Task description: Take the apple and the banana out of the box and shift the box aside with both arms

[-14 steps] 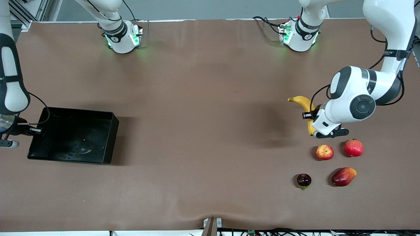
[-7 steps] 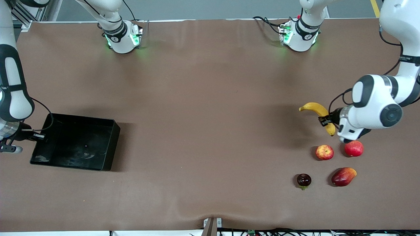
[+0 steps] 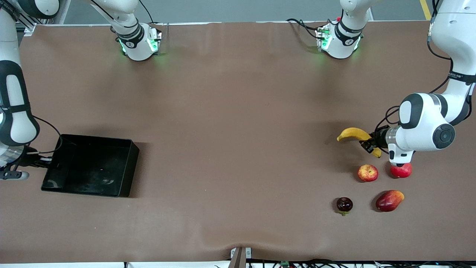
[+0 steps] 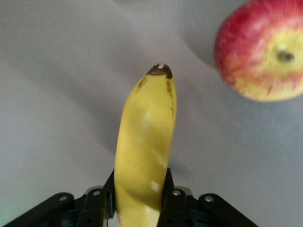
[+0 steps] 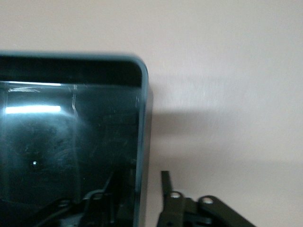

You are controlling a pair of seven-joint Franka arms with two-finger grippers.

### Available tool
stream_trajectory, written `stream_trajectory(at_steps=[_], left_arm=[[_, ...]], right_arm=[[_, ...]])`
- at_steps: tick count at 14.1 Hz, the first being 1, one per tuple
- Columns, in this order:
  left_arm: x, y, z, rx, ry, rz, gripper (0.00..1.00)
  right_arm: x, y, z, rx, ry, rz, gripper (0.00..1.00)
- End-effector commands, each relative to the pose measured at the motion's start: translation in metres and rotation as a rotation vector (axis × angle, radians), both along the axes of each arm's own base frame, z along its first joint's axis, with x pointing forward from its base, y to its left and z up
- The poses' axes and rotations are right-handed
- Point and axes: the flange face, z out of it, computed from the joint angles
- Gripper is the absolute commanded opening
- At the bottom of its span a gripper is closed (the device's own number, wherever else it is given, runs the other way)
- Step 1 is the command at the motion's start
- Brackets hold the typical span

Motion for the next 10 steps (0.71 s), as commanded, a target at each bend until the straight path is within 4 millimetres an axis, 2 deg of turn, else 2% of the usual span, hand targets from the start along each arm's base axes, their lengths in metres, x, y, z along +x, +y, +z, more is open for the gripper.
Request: stream_trajectory(at_steps=[1,2,5,7,9,10], left_arm=[[0.002,0.017,-0.018,0.046,-0.023,0.002,0.00],[0.003,0.021,-0.024,0.053,-0.032,-0.003,0.00],[0.002,0.029,-0.032,0.048,-0.029,0.011,0.01],[0.004,0.028,-0.038,0.050,-0.032,0.001,0.17],[0.004,0.026,-0.045,0.047,-0.024,-0.010,0.31],[0.004,0.025,-0.050,0.042,-0.018,-0.015,0.46]], right_arm=[[0.020,-0.001,0.045,-0.020,-0.080,0.121,1.00],[0.023,0.005,0.066,-0.027,-0.099,0.138,1.00],[0.038,0.049,0.119,-0.087,-0.149,0.217,1.00],[0.044,0.086,0.141,-0.109,-0.162,0.253,1.00],[0.048,0.123,0.155,-0.119,-0.164,0.256,1.00],[0.047,0.139,0.161,-0.114,-0.152,0.248,1.00]])
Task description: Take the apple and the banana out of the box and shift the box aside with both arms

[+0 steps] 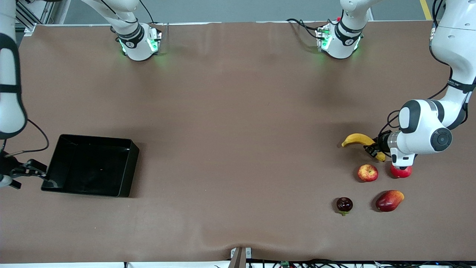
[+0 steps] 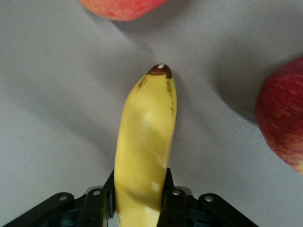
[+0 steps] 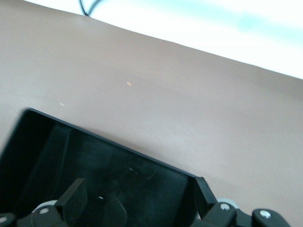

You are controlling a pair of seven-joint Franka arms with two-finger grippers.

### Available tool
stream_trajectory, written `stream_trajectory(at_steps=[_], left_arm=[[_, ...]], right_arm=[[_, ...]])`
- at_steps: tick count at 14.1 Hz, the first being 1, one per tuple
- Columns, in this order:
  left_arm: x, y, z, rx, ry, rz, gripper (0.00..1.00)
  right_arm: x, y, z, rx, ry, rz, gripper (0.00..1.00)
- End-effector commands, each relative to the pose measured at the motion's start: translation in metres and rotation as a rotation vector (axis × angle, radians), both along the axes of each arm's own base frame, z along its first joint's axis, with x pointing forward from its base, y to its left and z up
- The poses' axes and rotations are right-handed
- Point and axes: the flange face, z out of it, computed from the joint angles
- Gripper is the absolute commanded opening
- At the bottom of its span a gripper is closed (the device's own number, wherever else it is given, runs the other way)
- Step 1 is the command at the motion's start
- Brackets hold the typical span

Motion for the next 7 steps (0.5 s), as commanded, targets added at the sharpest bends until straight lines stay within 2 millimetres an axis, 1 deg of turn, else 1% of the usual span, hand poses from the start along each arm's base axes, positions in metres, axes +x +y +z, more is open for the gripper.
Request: stream_trajectory(at_steps=[1,4,5,6,7], left_arm=[[0.004,-0.002,-0.006,0.007,-0.004,-0.017,0.99],[0.012,-0.005,0.013,0.016,-0.030,-0.020,1.00],[0.017,-0.007,0.027,0.023,-0.047,-0.014,1.00],[0.019,-0.011,0.041,0.030,-0.036,-0.024,1.00],[0.022,-0.016,0.059,0.034,-0.024,-0.050,1.00]], right_arm=[[-0.013,0.039,0.018,-0.013,0.045,-0.024,1.00],[-0.025,0.079,0.044,-0.024,0.112,-0.084,1.00],[-0.032,0.086,0.055,-0.018,0.140,-0.116,1.00],[-0.040,0.089,0.066,-0.008,0.173,-0.151,1.00],[-0.049,0.091,0.079,0.000,0.199,-0.179,1.00]])
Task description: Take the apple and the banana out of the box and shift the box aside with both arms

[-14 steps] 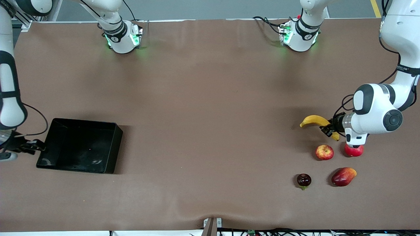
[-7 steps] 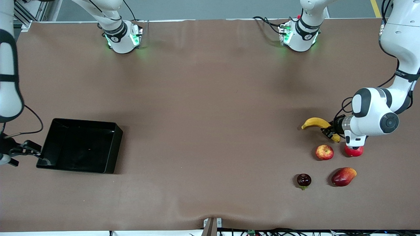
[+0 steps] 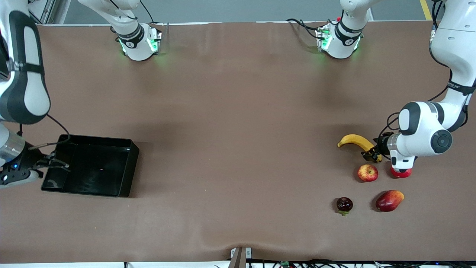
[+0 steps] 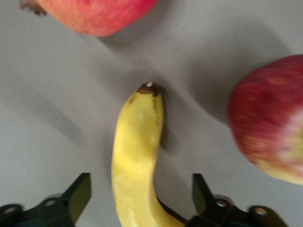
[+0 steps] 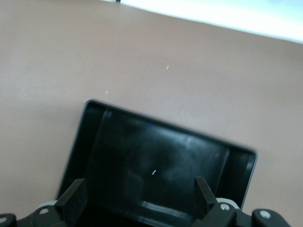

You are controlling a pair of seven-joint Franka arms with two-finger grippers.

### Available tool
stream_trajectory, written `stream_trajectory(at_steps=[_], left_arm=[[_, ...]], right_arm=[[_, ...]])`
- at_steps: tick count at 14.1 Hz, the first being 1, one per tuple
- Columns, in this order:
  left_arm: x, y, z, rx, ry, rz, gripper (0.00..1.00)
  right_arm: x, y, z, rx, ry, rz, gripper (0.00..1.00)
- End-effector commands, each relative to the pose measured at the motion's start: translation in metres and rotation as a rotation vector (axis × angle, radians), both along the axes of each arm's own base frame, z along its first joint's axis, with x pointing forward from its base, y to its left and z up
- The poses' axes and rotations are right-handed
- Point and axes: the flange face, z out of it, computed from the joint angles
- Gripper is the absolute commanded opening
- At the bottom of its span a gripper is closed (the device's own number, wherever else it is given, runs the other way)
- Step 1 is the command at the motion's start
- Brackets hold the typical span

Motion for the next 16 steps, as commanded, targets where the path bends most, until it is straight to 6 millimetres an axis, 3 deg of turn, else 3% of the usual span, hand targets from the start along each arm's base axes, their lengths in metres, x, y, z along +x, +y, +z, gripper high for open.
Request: stream_trajectory(at_steps=[1,4,9,11,13,16], left_arm=[[0.011,-0.014,0.060,0.040,0.017,-0.062,1.00],[0.037,-0.031,0.131,0.033,0.004,-0.089,1.00],[0.052,-0.081,0.217,0.004,-0.094,-0.202,1.00],[0.048,-0.094,0.247,0.013,-0.139,-0.234,1.00],[0.039,-0.095,0.282,0.037,-0.186,-0.298,1.00],[0.017,-0.089,0.337,0.083,-0.227,-0.460,1.00]], right_arm=[[-0.035,0.005,0.039,0.000,0.061,-0.085,1.00],[-0.069,0.021,0.087,0.000,0.125,-0.144,1.00],[-0.115,0.031,0.140,-0.006,0.191,-0.279,1.00],[-0.133,0.046,0.163,-0.009,0.193,-0.255,1.00],[-0.139,0.060,0.170,-0.014,0.219,-0.273,1.00],[-0.139,0.058,0.201,-0.008,0.180,-0.309,1.00]])
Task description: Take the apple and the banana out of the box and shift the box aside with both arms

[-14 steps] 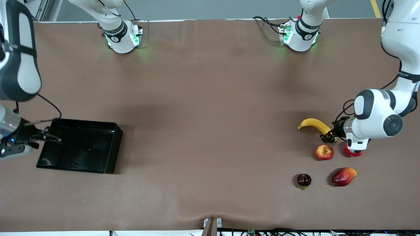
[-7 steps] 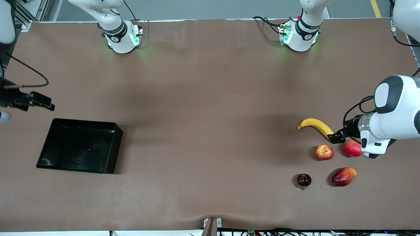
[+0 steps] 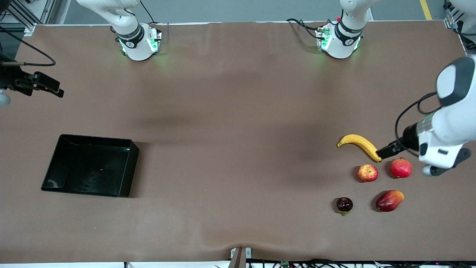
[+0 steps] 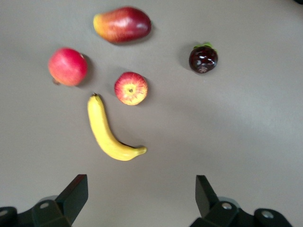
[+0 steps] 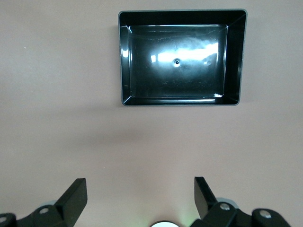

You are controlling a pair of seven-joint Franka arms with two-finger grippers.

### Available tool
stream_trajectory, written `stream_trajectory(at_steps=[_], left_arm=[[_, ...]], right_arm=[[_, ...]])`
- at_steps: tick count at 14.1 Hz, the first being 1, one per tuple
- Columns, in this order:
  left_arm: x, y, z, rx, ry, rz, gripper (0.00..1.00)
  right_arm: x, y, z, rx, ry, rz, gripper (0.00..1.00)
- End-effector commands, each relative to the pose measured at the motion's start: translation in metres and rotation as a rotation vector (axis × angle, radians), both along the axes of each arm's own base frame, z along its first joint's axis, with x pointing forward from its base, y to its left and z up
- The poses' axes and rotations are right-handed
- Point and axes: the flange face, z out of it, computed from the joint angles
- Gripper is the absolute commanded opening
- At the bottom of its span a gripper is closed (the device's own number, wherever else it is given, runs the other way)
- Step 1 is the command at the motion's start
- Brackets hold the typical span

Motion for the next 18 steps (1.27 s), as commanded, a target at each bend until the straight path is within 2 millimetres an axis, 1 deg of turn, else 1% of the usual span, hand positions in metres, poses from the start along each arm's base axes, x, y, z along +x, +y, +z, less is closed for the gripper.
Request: stream_trajectory(at_steps=[1,3,4,5,6,7,8,9,11,13,14,15,16,18], left_arm=[[-0.027,0.014,0.053,0.073,-0.043,-0.138,1.00],[-0.035,0.036,0.073,0.075,-0.058,-0.197,1.00],[-0.043,0.034,0.087,0.072,-0.069,-0.232,1.00],[-0.047,0.033,0.096,0.075,-0.081,-0.254,1.00],[-0.049,0.033,0.095,0.073,-0.069,-0.259,1.00],[-0.055,0.033,0.104,0.088,-0.068,-0.266,1.00],[-0.064,0.026,0.116,0.108,-0.077,-0.269,1.00],[-0.070,0.018,0.121,0.122,-0.074,-0.278,1.00],[-0.087,0.009,0.135,0.118,-0.058,-0.275,1.00],[-0.097,0.011,0.142,0.100,-0.039,-0.274,1.00],[-0.104,0.016,0.149,0.092,-0.042,-0.275,1.00],[-0.109,0.017,0.155,0.086,-0.040,-0.290,1.00],[-0.115,0.023,0.158,0.081,-0.031,-0.290,1.00],[-0.123,0.018,0.162,0.072,-0.018,-0.298,1.00]], right_arm=[[-0.003,-0.007,0.027,-0.016,-0.037,-0.027,1.00],[-0.005,-0.012,0.026,-0.014,-0.025,-0.027,1.00],[-0.005,-0.014,0.025,-0.015,-0.019,-0.030,1.00],[-0.005,-0.017,0.024,-0.015,-0.017,-0.027,1.00],[-0.005,-0.018,0.023,-0.014,-0.019,-0.012,1.00],[-0.005,-0.018,0.024,-0.013,-0.024,0.005,1.00],[-0.004,-0.019,0.024,-0.013,-0.026,0.010,1.00],[-0.004,-0.019,0.024,-0.013,-0.029,0.011,1.00],[-0.004,-0.019,0.024,-0.017,-0.028,0.011,1.00],[-0.004,-0.018,0.024,-0.036,-0.027,0.015,1.00],[-0.004,-0.019,0.025,-0.040,-0.029,0.015,1.00],[-0.004,-0.019,0.024,-0.042,-0.030,0.015,1.00],[-0.002,-0.021,0.025,-0.049,-0.039,0.013,1.00],[-0.002,-0.024,0.023,-0.040,-0.035,0.042,1.00]])
